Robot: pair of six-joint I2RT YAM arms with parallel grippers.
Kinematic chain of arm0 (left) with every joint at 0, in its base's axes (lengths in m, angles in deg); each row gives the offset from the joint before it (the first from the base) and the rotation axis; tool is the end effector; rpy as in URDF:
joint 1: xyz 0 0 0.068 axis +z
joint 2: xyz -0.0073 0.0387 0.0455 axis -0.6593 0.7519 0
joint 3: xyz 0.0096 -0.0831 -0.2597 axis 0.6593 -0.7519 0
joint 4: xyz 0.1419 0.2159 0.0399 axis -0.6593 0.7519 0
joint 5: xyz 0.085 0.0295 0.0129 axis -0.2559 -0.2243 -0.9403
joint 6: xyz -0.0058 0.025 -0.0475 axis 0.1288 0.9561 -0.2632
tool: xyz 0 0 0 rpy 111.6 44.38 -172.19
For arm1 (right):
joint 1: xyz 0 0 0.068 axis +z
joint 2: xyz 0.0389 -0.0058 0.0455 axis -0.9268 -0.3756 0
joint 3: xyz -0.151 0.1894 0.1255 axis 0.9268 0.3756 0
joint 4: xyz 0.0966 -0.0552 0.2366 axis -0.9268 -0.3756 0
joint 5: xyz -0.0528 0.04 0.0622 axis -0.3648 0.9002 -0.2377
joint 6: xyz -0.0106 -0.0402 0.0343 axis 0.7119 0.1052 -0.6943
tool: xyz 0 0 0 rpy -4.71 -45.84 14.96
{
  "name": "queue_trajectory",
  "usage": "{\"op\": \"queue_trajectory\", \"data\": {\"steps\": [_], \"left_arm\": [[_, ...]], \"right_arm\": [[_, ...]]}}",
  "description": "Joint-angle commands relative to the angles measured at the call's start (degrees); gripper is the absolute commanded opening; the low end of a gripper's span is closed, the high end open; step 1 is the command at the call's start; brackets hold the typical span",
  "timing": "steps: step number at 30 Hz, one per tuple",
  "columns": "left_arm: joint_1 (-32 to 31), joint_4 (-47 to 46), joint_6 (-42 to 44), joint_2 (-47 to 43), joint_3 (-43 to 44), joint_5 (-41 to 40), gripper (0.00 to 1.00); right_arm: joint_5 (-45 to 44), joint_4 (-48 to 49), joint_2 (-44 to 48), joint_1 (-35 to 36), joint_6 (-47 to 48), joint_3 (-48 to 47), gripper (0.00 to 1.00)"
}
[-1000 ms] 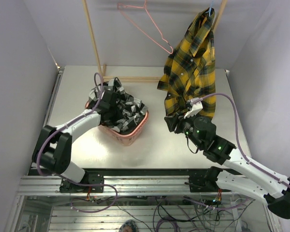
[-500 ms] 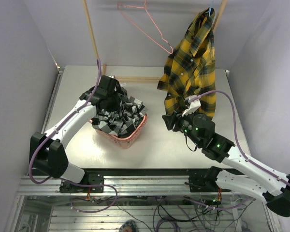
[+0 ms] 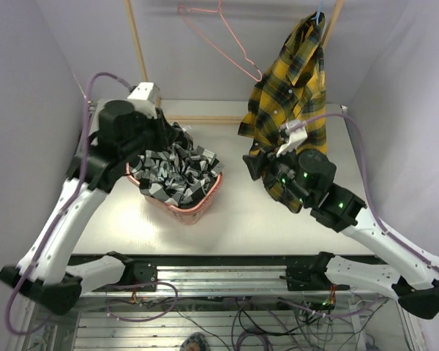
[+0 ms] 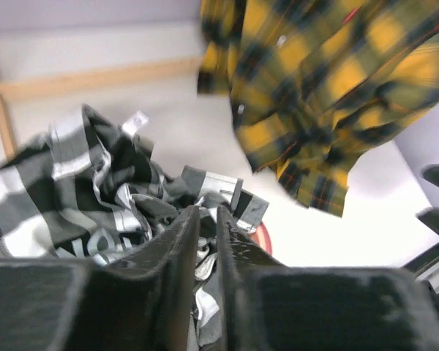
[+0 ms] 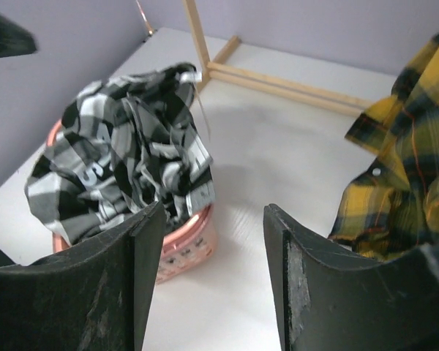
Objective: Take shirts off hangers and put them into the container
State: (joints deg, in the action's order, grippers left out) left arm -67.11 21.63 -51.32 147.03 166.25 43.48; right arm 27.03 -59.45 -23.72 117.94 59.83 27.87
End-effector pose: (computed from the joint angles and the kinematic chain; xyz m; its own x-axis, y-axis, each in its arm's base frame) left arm 0.2166 -0.1078 0.4353 -0.4946 -0.1522 -0.8557 0.3423 0.8709 -0.3527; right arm 0.1397 0.1499 0.3866 -0.2227 0.1300 -0.9662 -0.4999 0.8356 0.2277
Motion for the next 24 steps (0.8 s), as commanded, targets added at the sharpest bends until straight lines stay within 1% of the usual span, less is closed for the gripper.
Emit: {"op": "queue_trajectory", "data": {"steps": [1, 2, 3, 4, 5, 6, 7, 8, 10, 12, 14, 16, 18, 19, 20, 21, 22, 23, 24], "left_arm": [[-0.3, -7.7, 9.0, -8.9, -2.1, -0.9, 0.21], [-0.3, -9.4, 9.8, -11.0, -5.3, -3.7, 0.1], [-0.3, -11.1, 10.6, -13.1, -7.8, -6.3, 0.07], [-0.3, -12.7, 11.2, -14.7, -10.5, -8.2, 0.07], [-0.3, -14.0, 11.6, -16.0, -13.0, -9.6, 0.07], [-0.3, -14.9, 11.8, -17.0, -15.0, -10.3, 0.07], [-0.3, -15.5, 11.8, -17.6, -16.7, -10.5, 0.07], [-0.3, -15.8, 11.7, -17.7, -17.8, -10.3, 0.07], [-0.3, -16.3, 11.4, -17.6, -19.5, -10.6, 0.07], [-0.3, -16.5, 10.9, -17.6, -21.0, -11.3, 0.07], [-0.1, -17.5, 10.9, -17.6, -22.6, -11.8, 0.07], [0.0, -16.0, 10.5, -17.8, -22.1, -12.2, 0.07], [0.0, -16.4, 10.7, -19.0, -23.0, -12.0, 0.07], [0.0, -16.5, 11.0, -19.7, -23.3, -12.0, 0.07], [0.0, -16.4, 10.7, -20.6, -23.8, -12.6, 0.07], [0.0, -16.6, 10.5, -21.6, -24.5, -13.0, 0.07], [0.0, -16.8, 10.4, -22.8, -25.1, -13.1, 0.07], [0.0, -17.2, 10.3, -23.9, -25.7, -13.2, 0.08], [0.0, -17.5, 10.3, -25.0, -26.2, -13.4, 0.08]], "right_arm": [[-1.8, -7.5, -4.5, 0.2, 4.5, -10.4, 0.54], [-2.8, -7.1, -5.0, 0.2, 5.3, -12.1, 0.52], [-3.7, -6.7, -5.6, 0.2, 6.0, -13.9, 0.5], [-4.2, -6.2, -6.2, 0.2, 7.0, -15.6, 0.45], [-4.7, -5.7, -6.9, 0.2, 8.6, -17.5, 0.36], [-5.7, -5.4, -8.0, 0.2, 9.4, -19.7, 0.21], [-7.3, -5.3, -9.2, 0.2, 10.6, -21.9, 0.0], [-9.4, -5.3, -10.7, 0.1, 11.7, -24.4, 0.0], [-13.1, -4.5, -14.0, -0.3, 14.7, -30.0, 0.0], [-14.7, -4.6, -17.8, -2.3, 16.8, -35.7, 0.0], [-10.7, -5.9, -22.3, -7.7, 15.3, -42.3, 0.0], [-3.1, -7.4, -26.4, -14.4, 12.5, -49.1, 0.0], [1.3, -9.1, -31.4, -18.7, 11.6, -57.0, 0.0], [2.6, -11.0, -34.7, -20.0, 12.1, -62.2, 0.04], [3.2, -15.0, -38.1, -20.9, 12.8, -68.9, 0.08], [3.0, -17.8, -41.7, -21.4, 13.0, -75.8, 0.17], [2.3, -20.3, -44.4, -22.9, 13.2, -81.3, 0.3], [1.2, -21.2, -45.9, -23.9, 13.4, -85.1, 0.4], [-0.1, -20.7, -46.1, -24.8, 13.4, -85.9, 0.49]]}}
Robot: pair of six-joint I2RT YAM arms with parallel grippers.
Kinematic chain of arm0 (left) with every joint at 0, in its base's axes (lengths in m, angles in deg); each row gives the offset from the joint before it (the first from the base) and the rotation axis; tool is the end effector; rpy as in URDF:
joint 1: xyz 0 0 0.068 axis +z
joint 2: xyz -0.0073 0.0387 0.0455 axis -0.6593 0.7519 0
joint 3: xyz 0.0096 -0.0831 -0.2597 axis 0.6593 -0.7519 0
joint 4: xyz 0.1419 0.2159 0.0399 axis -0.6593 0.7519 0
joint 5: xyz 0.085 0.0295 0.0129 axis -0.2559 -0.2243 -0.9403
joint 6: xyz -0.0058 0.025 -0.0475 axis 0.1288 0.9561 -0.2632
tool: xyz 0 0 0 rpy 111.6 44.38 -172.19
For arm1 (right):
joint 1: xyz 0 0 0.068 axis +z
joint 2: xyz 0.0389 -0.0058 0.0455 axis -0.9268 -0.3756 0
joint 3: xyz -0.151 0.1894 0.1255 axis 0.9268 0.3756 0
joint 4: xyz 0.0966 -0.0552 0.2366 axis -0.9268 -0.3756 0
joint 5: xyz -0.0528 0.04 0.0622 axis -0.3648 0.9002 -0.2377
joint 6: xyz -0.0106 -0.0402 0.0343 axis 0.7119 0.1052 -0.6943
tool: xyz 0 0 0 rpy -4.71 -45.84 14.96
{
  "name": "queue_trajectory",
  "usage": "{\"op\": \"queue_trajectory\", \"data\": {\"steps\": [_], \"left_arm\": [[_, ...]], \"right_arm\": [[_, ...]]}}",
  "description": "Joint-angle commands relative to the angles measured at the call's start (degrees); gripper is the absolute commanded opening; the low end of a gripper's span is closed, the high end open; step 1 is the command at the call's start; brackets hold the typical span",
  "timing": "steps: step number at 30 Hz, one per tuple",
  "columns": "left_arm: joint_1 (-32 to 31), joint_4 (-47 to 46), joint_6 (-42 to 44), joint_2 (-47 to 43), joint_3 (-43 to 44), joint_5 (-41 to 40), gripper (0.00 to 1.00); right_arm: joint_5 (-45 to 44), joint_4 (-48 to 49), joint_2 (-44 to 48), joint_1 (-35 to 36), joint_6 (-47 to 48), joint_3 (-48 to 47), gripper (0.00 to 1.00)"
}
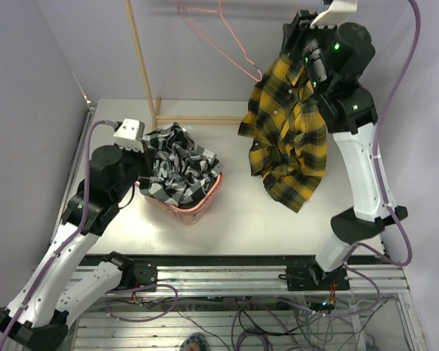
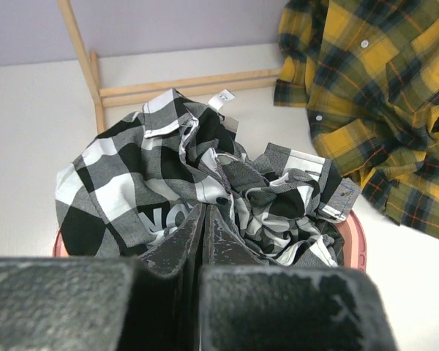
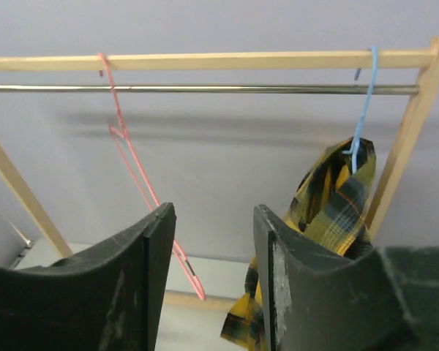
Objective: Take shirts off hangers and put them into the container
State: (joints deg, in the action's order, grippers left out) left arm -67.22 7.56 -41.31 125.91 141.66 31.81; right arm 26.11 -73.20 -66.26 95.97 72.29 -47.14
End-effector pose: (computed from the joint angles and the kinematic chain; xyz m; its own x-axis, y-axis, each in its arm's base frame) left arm 0.1580 -0.0717 0.3881 -0.2384 -0.0885 -0.9671 0.2793 0.9475 -0.1556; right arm 0.2763 0.1344 0.5929 0.1656 0.1442 -0.9756 -0.1840 0.9764 0.1131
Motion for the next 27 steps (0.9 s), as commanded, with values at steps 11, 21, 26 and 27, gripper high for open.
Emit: {"op": "queue_trajectory", "data": {"steps": [11, 21, 26, 27], "left_arm": [[0.2, -2.7, -0.2, -2.5, -1.3, -0.1, 0.09], [0.2, -2.7, -0.5, -2.2, -1.4, 0.7, 0.09], [0.2, -2.7, -0.5, -1.9, -1.3, 1.0, 0.09], [0.2, -2.7, -0.5, -1.8, -1.4, 0.9, 0.08]], "right_arm": [[14.6, 1.8, 8.0, -23.4, -9.2, 14.0, 0.57], [24.1, 2.9, 8.8, -25.7, -12.0, 22.4, 0.48], [26.2, 3.4, 8.3, -25.8, -11.5, 23.8, 0.44], [26.3, 3.8, 8.5, -25.7, -11.7, 24.2, 0.44]]}}
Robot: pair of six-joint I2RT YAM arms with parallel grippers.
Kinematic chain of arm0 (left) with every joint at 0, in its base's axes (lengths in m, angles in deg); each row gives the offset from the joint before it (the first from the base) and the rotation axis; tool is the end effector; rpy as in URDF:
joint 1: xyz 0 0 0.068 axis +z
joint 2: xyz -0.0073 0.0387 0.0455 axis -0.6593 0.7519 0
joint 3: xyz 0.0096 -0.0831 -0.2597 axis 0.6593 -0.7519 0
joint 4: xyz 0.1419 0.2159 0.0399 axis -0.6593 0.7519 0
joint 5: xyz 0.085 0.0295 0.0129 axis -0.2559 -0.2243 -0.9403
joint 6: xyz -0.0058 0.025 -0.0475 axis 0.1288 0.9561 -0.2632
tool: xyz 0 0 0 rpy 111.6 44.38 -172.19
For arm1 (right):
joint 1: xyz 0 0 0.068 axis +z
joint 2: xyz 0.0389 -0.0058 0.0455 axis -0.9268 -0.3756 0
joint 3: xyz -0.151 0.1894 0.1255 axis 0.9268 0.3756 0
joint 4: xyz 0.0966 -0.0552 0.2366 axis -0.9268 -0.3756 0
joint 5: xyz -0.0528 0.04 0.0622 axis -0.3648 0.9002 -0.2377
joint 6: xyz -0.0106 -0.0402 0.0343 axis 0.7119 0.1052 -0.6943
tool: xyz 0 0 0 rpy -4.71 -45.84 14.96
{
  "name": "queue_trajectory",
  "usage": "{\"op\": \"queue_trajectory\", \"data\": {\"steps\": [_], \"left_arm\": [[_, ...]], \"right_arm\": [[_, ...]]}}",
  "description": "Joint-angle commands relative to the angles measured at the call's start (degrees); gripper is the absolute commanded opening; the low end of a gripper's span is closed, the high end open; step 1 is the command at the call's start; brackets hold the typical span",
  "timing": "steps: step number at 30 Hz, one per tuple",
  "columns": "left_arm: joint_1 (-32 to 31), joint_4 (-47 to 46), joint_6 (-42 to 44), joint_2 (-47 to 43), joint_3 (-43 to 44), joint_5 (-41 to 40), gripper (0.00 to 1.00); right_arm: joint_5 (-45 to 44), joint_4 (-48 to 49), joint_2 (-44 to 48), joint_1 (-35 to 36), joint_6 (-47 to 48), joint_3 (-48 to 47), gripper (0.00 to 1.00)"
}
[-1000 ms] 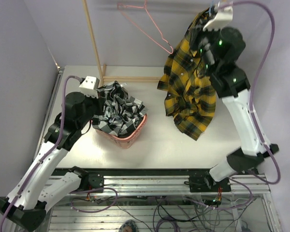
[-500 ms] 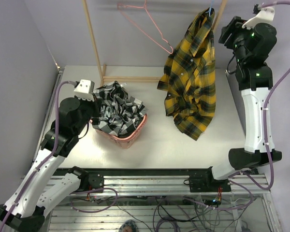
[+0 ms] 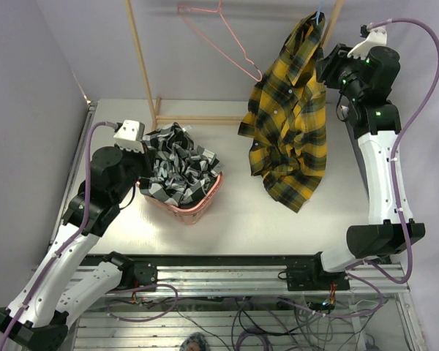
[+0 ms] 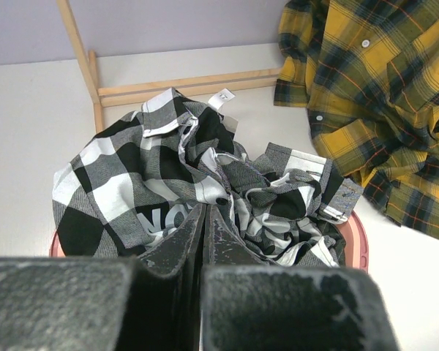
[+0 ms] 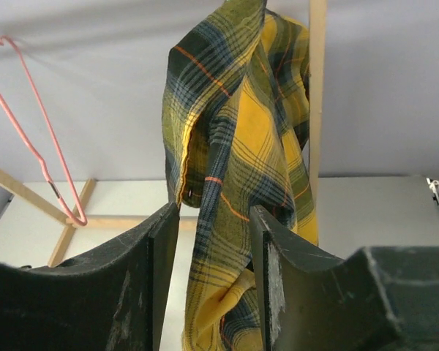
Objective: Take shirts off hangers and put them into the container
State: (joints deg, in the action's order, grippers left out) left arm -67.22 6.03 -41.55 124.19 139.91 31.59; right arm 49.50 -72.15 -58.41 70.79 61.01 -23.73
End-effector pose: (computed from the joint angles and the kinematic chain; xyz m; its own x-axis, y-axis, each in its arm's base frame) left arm 0.1535 -0.0694 0.3853 -0.2161 -0.1038 -0.9708 0.2785 0.9464 -0.1632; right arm 0.3204 0.0190 0.5160 -0.0862 0.2414 -0.9666 -0.1211 0.9605 0.2507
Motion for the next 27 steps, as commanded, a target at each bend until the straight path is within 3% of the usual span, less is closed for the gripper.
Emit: {"op": "queue_trajectory", "data": {"steps": [1, 3, 7, 9, 20, 27], "left_arm": [[0.2, -1.1, -0.2, -0.1, 0.4, 1.2, 0.08], [0.2, -1.1, -0.2, 0.1, 0.4, 1.3, 0.08], [0.2, -1.1, -0.2, 0.6, 0.3, 1.5, 0.08], [0.2, -1.0, -0.2, 0.7, 0.4, 1.5, 0.08], [0.2, -1.0, -0.2, 1.5, 0.4, 1.7, 0.08], [0.3, -0.9, -0.3, 1.7, 0.4, 1.7, 0.08]], "right_arm": [[3.1, 3.0, 0.7, -0.6, -0.4, 1.0, 0.43], [3.2, 2.7, 0.5, -0.6, -0.3, 0.8, 0.38], [2.5, 2.3, 0.2, -0.6, -0.2, 1.3, 0.16], [2.5, 2.4, 0.3, -0.6, -0.3, 1.8, 0.1], [3.3, 1.6, -2.2, -0.5, -0.2, 1.1, 0.17], [3.6, 1.5, -3.2, -0.5, -0.5, 1.1, 0.16]]}}
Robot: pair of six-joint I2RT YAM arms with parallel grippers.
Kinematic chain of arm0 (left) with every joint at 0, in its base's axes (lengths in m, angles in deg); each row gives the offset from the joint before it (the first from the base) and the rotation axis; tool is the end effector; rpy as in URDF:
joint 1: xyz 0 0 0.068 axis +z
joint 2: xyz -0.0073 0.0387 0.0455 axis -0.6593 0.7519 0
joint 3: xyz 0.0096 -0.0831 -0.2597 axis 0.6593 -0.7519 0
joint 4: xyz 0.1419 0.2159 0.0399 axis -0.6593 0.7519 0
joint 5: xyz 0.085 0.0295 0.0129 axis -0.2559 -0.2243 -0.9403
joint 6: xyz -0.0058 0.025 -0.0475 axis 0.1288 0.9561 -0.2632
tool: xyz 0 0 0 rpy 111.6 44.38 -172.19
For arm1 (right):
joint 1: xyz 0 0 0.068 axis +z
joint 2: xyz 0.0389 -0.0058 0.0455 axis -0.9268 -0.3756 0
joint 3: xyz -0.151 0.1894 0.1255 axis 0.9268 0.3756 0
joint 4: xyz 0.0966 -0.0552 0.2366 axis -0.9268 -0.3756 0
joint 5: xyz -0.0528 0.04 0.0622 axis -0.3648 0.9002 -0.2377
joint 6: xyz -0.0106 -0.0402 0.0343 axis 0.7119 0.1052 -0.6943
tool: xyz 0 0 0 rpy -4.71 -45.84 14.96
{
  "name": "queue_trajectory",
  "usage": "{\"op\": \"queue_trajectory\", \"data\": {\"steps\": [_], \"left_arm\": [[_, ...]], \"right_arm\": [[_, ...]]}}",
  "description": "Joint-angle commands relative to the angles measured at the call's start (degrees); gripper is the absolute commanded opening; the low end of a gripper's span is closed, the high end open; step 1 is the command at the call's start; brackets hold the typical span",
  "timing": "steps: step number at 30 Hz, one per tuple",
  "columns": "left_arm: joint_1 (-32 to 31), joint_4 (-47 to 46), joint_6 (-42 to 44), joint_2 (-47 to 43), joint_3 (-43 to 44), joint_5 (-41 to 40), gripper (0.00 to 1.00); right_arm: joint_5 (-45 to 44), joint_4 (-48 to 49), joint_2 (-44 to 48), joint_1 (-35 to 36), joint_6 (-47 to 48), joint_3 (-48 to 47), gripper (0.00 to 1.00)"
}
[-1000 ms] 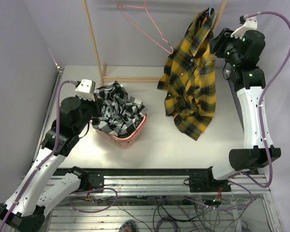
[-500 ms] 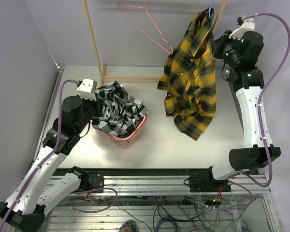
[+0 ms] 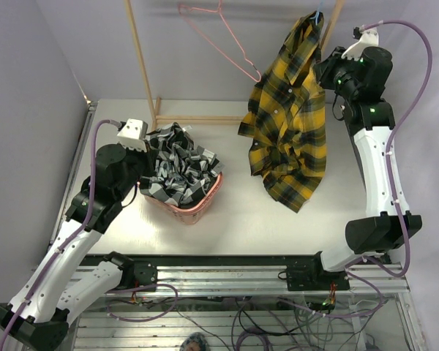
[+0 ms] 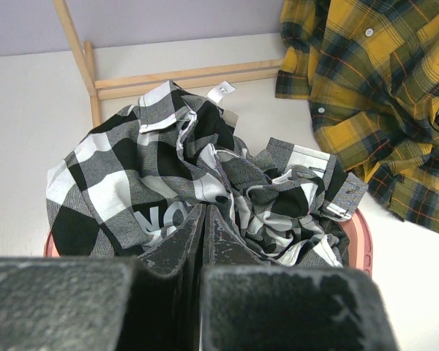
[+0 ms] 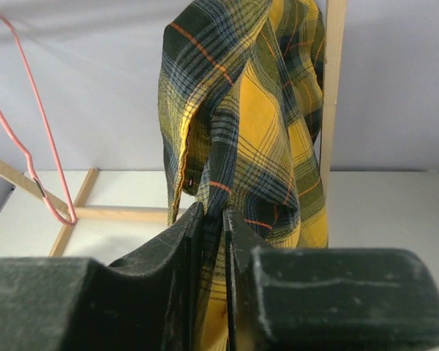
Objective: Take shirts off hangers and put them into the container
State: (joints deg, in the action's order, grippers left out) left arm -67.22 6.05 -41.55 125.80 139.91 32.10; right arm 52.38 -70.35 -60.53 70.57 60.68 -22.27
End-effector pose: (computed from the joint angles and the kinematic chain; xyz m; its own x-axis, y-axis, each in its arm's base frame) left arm 0.1602 -0.0730 0.3809 -0.2424 -0.0913 -0.9659 0.2826 0.9458 -0.1603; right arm 0.3384 0.0204 0.4998 -0.1283 0.2439 -0.9613 -0.1568 0.9521 0.2625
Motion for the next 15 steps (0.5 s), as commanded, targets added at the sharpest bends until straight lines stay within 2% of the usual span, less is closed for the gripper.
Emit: {"op": "queue_trajectory", "data": {"steps": [1, 4, 15], "left_arm": [[0.2, -0.9, -0.3, 0.0, 0.4, 1.3, 0.08], [0.2, -1.0, -0.3, 0.1, 0.4, 1.3, 0.08], [0.2, -1.1, -0.3, 0.1, 0.3, 1.7, 0.08]], "right_arm": [[0.6, -0.1, -1.0, -0.3, -0.2, -0.1, 0.14], [0.0, 0.2, -1.0, -0.3, 0.0, 0.2, 0.0], [-2.4, 6.2, 0.2, -0.3, 1.2, -1.3, 0.0]]}}
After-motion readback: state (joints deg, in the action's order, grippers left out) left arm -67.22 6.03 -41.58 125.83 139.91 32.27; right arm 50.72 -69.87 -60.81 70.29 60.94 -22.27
